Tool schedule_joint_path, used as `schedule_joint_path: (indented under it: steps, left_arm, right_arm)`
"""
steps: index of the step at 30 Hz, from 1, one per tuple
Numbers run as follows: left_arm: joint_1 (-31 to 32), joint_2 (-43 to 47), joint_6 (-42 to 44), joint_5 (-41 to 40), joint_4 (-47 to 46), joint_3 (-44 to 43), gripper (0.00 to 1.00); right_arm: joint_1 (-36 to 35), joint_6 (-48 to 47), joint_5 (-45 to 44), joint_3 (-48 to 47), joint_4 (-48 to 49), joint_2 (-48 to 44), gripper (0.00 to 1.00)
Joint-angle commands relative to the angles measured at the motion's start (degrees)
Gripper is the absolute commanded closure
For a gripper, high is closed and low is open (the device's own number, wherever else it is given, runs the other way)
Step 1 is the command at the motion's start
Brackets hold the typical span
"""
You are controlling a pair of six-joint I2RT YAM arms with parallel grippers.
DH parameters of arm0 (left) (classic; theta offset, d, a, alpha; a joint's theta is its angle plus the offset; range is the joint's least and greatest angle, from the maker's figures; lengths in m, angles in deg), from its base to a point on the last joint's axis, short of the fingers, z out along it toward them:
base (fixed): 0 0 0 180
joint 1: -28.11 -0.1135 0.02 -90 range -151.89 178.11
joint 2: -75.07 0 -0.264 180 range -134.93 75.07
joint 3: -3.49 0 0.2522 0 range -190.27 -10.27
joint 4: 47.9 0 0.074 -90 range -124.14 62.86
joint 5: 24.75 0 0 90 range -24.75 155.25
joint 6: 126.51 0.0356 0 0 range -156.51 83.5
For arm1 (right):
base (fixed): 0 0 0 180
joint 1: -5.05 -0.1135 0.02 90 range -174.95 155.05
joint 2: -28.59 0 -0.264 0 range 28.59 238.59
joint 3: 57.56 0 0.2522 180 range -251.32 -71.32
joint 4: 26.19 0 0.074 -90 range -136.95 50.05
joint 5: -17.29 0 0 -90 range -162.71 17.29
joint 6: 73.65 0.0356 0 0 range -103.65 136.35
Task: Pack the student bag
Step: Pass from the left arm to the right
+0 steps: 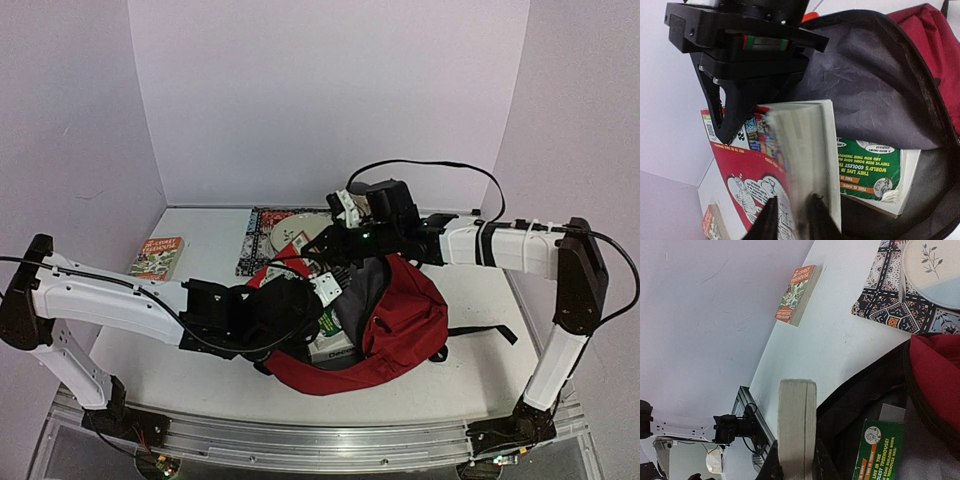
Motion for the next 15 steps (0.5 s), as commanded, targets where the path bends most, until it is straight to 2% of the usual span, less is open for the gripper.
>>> schedule_joint_path:
  steps: [1,4,6,15]
  left_arm:
    - [-0.17,3.65,-0.9,-3.65,-4.95,-1.81,0.58]
    - [-0.43,6.77,-1.75,-3.27,-6.64,0.03,0.37]
    - [-1.42,8.9,-3.12,-1.85,-7.59,1.0,0.29]
    - [-16.32,18.87,-15.43,16.81,-9.78,6.75,0.1]
  right_arm:
    - [0.73,-2.51,1.87,-2.03,-0.22,-3.88,1.0]
    - [2.03,-3.21,1.61,-1.26,-0.02,-5.85,1.0]
    - [3.04,-3.4,1.72,-0.25,0.67,-7.28,1.0]
    - [6.97,-1.9,3.25,5.82,8.18,-13.96,1.0]
